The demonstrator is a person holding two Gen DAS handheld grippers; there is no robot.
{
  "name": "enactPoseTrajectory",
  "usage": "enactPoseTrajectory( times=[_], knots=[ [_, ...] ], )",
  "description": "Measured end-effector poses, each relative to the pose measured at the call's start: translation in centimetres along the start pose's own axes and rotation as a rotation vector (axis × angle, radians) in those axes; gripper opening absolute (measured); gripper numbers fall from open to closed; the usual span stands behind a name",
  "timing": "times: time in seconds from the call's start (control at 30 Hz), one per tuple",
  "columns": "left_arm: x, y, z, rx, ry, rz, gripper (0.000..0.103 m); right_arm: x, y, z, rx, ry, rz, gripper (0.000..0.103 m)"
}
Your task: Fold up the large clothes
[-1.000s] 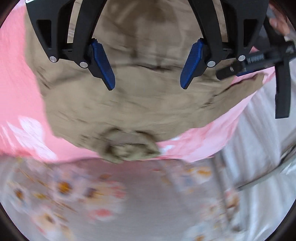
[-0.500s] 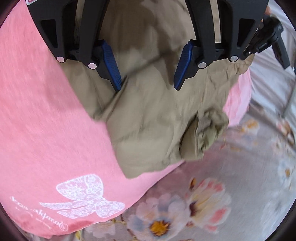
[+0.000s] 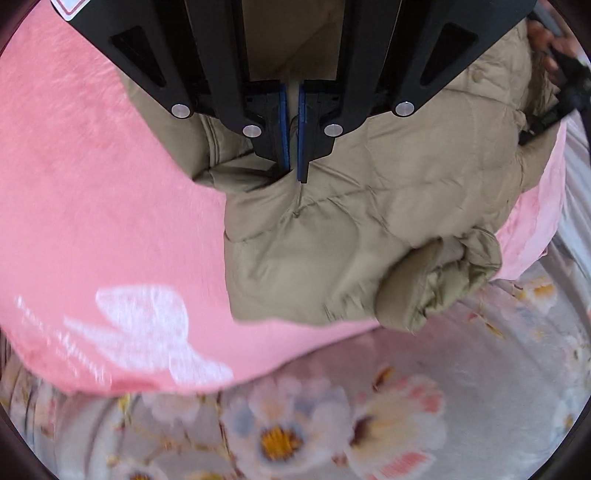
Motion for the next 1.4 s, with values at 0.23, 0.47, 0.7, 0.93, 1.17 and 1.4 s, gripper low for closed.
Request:
enactPoseTrajectory(
  times=[0.23, 0.47, 0.7, 0.93, 1.17, 1.4],
  knots=[
    [0.3, -0.4, 0.4, 0.032, 0.06, 0.036, 0.007, 1.4, -0.8, -0.6, -0.064, -0.107, 0.001, 0.005],
    [0.4, -0.4, 1.1, 0.065, 0.125, 0.046, 0.01, 1.5, -0.6, -0.6, -0.055, -0.075, -0.019, 0.008],
    [-5.5, -1.9, -2.1, -0.007, 0.062, 0.1, 0.065, -5.0, -3.7, 0.0, -0.106, -0.11, -0.013, 0.03],
    [-9.3, 2.3, 4.0, 0.03, -0.033, 0.161, 0.071, -6.1, -0.7, -8.9, -0.225, -0.054, 0.078, 0.027],
    [-1.6, 0.6, 7.8, 0.112, 0.058, 0.014, 0.071, 1.3, -3.0, -12.6, -0.277, -0.053, -0.064, 0.024],
    [-0.6, -1.1, 7.1, 0.1, 0.081, 0.06, 0.077, 1.9, -4.4, -12.6, -0.29, -0.093, -0.028, 0.024]
  ],
)
Point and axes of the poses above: each gripper's, at about its wrist camera, not at the fingertips, and x roughly the way its jaws point, z to its right, y to its top, the point moved 10 cm from there along x, roughly the way its jaws point, and after that the axes turned 12 degrees about -z, right-handed, at the moved point
